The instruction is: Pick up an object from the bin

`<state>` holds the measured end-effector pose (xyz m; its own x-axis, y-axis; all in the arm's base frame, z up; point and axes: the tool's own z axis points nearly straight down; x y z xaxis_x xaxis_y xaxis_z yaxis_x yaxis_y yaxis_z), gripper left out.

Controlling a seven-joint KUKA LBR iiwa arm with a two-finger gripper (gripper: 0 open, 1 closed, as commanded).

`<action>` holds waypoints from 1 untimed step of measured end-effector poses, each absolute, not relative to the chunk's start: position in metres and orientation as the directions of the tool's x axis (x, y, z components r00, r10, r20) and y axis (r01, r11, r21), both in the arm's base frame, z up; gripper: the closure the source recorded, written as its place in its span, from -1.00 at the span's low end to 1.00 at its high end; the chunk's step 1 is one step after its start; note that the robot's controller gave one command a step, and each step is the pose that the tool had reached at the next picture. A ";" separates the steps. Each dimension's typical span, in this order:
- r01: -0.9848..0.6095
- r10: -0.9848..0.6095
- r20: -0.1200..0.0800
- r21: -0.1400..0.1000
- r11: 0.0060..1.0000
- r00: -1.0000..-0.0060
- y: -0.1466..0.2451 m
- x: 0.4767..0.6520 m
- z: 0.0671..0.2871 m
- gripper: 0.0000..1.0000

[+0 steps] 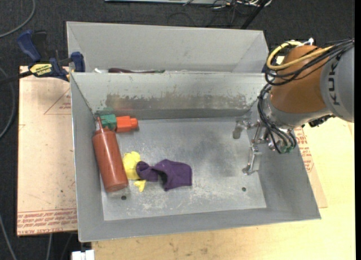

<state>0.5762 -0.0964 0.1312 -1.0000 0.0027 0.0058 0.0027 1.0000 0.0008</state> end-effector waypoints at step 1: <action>0.001 0.001 -0.001 0.000 1.000 -1.000 -0.096 0.578 0.136 -1.00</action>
Offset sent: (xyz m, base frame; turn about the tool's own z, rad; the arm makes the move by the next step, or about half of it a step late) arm 0.0191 0.0987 -0.0245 -0.0829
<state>0.5779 -0.0963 0.1357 -1.0000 0.0009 -0.0010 0.0009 1.0000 -0.0002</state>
